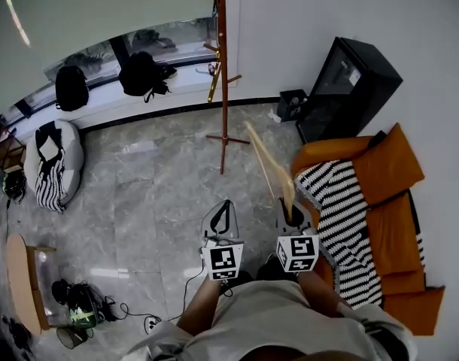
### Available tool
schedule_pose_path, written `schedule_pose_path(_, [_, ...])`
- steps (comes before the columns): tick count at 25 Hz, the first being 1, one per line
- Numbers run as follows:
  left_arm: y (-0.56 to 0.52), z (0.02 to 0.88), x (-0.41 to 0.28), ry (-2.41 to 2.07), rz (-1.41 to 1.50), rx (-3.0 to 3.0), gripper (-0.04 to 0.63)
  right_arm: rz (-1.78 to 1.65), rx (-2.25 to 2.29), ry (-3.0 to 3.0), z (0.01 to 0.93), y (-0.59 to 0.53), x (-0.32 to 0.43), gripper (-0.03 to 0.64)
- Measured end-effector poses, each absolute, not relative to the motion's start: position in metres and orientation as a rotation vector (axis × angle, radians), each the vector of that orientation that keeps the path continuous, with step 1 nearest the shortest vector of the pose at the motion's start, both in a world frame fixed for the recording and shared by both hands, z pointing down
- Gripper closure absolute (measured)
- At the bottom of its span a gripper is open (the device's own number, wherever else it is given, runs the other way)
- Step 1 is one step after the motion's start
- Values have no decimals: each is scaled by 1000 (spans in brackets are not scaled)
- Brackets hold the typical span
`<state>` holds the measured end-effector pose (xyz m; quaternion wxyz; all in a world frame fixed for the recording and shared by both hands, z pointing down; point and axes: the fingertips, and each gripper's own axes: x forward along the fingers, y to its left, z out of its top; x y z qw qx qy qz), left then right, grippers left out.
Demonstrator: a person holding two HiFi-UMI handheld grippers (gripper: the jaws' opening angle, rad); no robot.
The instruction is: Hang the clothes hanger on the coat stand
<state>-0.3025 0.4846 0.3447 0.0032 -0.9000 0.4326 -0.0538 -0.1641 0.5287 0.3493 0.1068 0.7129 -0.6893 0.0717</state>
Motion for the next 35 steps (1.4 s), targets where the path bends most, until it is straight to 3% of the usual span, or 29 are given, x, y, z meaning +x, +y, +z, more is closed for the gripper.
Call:
schedule_pose_path(17, [393, 336, -277, 1377, -173, -2822, 586, 210, 2022, -2116, 343, 424, -146, 588])
schedule_pose_path(35, [287, 333, -156, 1389, -275, -2812, 586, 195, 1857, -2216, 338, 318, -39, 588])
